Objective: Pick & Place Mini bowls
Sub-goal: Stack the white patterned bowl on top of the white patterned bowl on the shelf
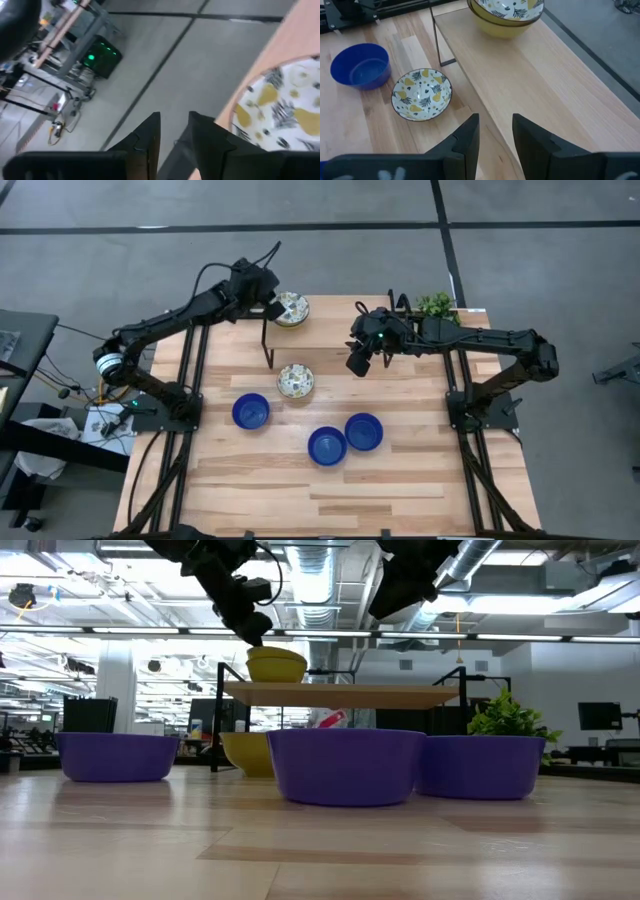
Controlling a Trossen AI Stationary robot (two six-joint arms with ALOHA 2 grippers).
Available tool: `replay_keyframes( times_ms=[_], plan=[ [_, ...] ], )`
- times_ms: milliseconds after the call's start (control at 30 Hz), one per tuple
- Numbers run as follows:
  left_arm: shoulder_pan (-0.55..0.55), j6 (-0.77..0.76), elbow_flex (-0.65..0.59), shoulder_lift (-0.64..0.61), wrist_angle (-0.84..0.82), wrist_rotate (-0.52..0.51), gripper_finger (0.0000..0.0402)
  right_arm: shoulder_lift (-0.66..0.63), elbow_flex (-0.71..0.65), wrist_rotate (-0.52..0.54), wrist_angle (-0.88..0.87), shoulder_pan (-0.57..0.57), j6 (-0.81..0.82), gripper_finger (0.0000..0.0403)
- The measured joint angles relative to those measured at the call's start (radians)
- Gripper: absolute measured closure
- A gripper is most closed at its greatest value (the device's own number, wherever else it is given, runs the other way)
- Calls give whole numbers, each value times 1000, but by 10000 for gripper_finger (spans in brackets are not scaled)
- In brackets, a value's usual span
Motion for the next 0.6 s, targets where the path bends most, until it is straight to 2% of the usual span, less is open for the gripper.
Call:
replay_keyframes(
  times_ms=[333,600],
  plan=[
    [5,0,-7,1,73,-35,302,0,0,0,-3,-1,-1,296],
    [5,-1,-73,3,107,-36,302,0,0,0,-3,-1,-19,296]
  ],
)
